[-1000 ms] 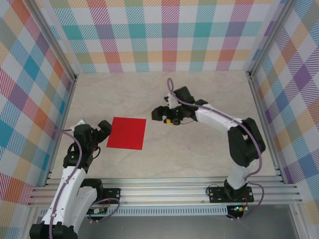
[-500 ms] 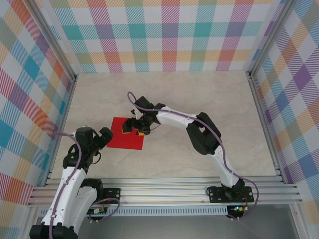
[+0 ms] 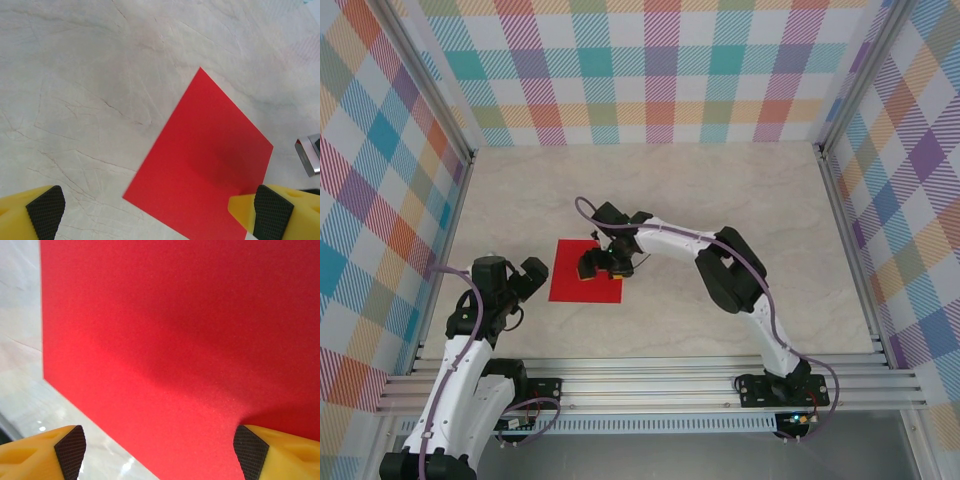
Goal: Fold a paper plane with a square sheet of paper (pick it up from the middle)
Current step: Move the square sheet of paper to the center of the table.
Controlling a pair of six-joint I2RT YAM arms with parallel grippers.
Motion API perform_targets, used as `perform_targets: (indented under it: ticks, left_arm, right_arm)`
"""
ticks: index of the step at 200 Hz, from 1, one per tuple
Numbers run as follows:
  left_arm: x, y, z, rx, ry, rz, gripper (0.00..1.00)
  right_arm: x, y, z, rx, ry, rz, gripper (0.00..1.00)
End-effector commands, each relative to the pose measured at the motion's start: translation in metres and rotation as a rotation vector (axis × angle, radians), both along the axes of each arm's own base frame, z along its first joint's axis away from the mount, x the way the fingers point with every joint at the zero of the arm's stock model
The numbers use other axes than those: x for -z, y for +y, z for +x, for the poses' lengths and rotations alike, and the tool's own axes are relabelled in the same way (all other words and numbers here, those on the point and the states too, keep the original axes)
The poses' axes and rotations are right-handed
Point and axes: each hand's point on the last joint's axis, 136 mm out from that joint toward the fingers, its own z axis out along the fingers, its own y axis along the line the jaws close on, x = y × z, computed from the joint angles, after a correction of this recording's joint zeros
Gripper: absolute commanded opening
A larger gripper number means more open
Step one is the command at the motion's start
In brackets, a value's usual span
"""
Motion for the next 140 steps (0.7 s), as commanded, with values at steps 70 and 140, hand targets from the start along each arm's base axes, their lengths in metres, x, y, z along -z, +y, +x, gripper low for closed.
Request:
perform_targets:
  ticks: [70, 140]
  left_arm:
    - [0.007, -0.06, 0.013, 0.257, -0.025, -0.19, 1.0]
    - [0.025, -0.074, 0.012, 0.303, 0.027, -0.155, 1.0]
  right_arm:
    - [0.012, -0.195, 0.009, 0.07, -0.018, -0.335, 0.82]
    - [-0.022, -0.163, 0.058, 0.179, -0.088, -0.274, 0.85]
